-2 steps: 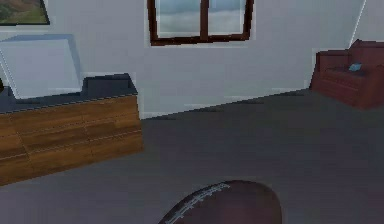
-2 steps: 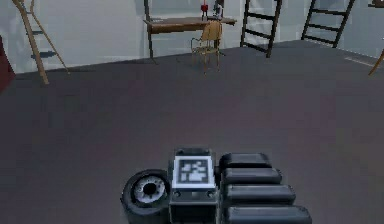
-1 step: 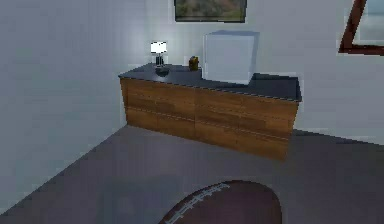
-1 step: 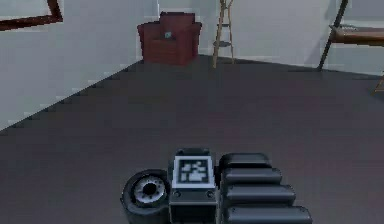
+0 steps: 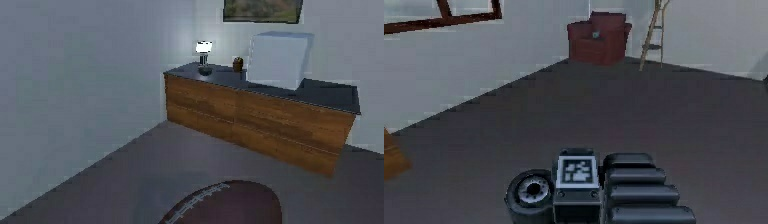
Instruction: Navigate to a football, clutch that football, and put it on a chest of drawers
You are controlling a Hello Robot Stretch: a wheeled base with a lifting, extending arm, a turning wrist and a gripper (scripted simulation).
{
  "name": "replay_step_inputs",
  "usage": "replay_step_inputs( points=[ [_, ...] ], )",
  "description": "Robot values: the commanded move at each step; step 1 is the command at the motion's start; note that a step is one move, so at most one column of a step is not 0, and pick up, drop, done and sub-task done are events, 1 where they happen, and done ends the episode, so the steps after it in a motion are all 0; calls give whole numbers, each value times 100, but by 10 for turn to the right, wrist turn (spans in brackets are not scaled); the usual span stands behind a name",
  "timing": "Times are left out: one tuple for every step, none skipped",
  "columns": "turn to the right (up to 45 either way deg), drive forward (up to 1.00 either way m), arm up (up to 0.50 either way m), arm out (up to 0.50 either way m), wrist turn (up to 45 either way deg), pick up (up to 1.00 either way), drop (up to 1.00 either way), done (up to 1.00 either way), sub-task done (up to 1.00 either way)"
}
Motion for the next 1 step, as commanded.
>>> replay_step_inputs(
  points=[
    [0, 100, 0, 0, 0, 0, 0, 0, 0]
  ],
)
